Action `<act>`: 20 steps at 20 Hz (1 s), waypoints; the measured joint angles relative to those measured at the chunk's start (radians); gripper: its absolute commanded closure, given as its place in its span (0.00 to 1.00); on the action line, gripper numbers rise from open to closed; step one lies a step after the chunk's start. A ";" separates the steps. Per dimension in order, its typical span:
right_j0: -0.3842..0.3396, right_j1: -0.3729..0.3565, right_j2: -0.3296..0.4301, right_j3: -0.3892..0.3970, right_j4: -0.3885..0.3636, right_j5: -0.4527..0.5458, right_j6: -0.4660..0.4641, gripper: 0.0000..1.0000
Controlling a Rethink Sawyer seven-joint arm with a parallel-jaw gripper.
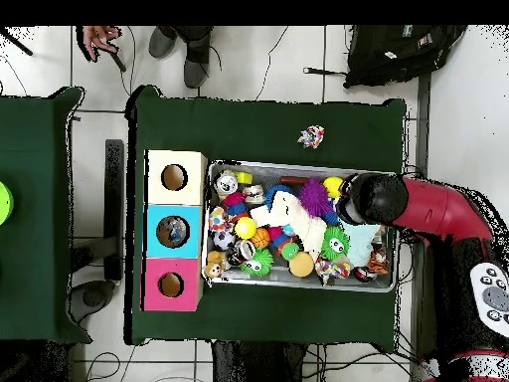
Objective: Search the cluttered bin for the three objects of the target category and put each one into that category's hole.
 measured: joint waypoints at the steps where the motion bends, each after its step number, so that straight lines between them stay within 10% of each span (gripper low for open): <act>1: -0.007 0.000 0.000 0.000 -0.006 0.000 0.000 1.00; 8: -0.066 0.001 0.001 0.006 -0.050 0.000 -0.007 1.00; 9: -0.086 0.002 0.001 0.009 -0.068 0.000 -0.007 0.00; 20: -0.132 0.002 0.001 0.034 -0.095 0.000 -0.009 0.00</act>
